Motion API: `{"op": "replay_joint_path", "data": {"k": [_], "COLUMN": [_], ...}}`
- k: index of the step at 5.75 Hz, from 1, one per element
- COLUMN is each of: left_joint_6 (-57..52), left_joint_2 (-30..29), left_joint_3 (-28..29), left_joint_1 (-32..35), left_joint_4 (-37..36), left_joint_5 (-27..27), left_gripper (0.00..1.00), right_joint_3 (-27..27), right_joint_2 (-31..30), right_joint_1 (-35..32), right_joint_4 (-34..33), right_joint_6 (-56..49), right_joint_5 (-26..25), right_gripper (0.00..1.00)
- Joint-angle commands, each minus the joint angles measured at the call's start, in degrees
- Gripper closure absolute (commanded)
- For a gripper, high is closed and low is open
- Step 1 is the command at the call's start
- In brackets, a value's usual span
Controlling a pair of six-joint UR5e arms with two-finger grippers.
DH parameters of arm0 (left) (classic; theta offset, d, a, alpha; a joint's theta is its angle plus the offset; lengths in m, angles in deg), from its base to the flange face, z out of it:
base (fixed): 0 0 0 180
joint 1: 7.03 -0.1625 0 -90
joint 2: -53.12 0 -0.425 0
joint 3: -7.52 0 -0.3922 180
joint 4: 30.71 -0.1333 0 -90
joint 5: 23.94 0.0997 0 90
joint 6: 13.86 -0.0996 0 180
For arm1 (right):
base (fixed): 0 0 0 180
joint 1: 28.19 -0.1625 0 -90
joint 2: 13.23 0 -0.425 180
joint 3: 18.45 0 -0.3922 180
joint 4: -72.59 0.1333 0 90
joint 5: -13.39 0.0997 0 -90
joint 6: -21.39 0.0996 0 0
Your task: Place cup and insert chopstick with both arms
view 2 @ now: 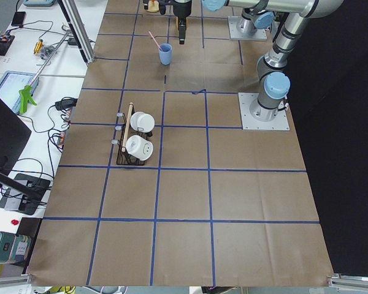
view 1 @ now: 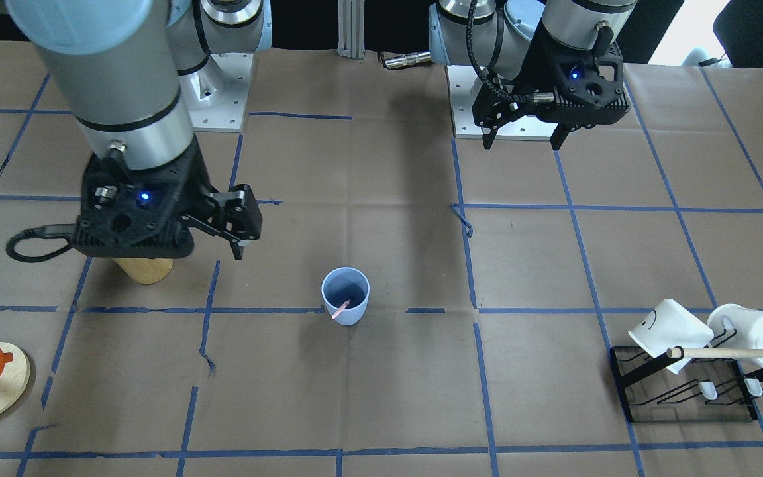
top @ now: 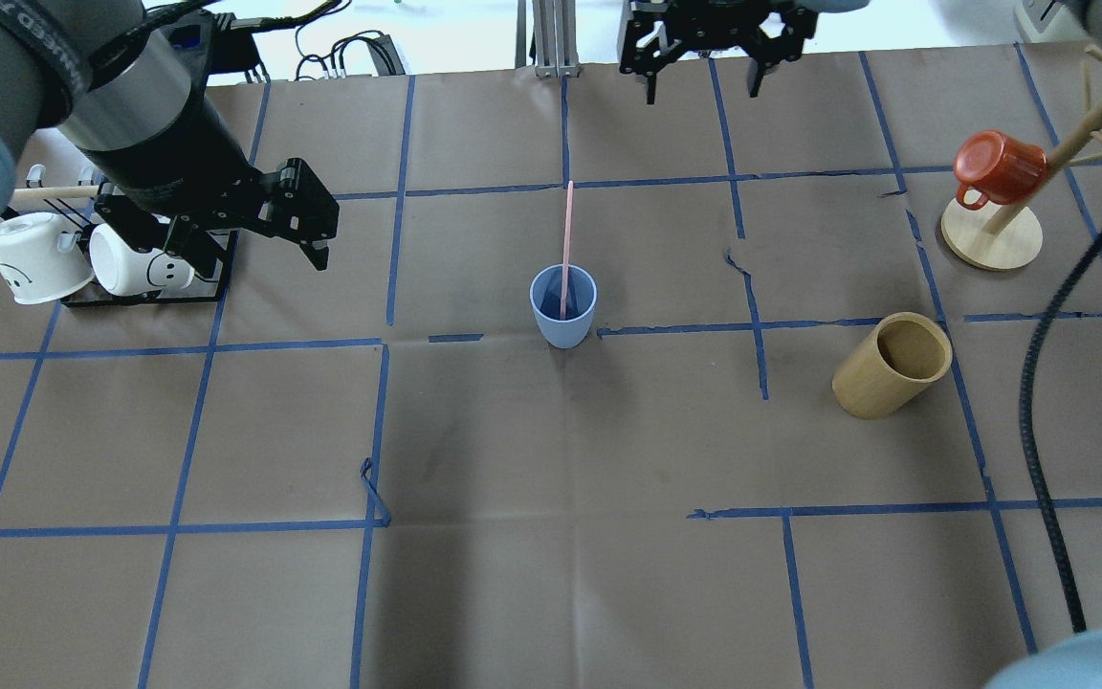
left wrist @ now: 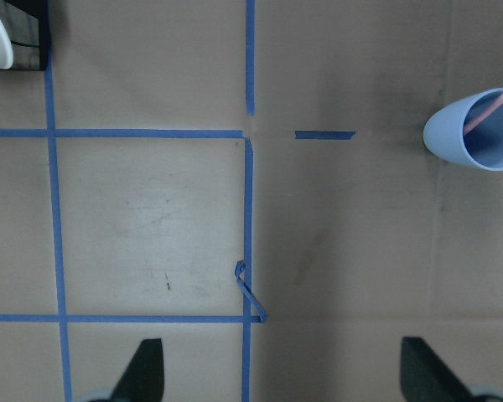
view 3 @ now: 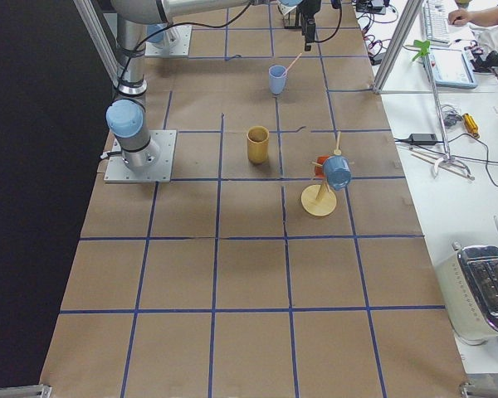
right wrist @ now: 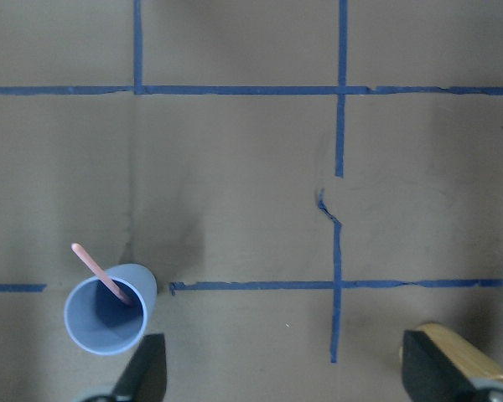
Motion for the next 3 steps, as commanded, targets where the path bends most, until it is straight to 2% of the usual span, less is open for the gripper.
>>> {"op": "replay_joint_path", "data": {"k": [1,2,3], "left_joint_6": [0.0,0.0,0.0], "left_joint_2": [0.1,0.2,0.3], "left_joint_3": [-0.1,-0.1,-0.2], "left_joint_1": [-0.1,0.0,0.0], "left_joint_4": [0.0,0.1,0.1], "left_joint_5": [0.0,0.0,0.0], "left_gripper": [0.01,0.01,0.01], "right_joint_3": [-11.6,-15.4,-15.1], "right_joint_2": [-10.2,-12.5,-12.7], "right_joint_1": [5.2,5.2,5.0], "right_joint_4": [1.5,0.6,0.5], "right_joint_6": [-4.1,-3.7,-3.5], "right_joint_5": [-0.2,-0.3,-0.2], "right_gripper": [0.01,0.0,0.0]}}
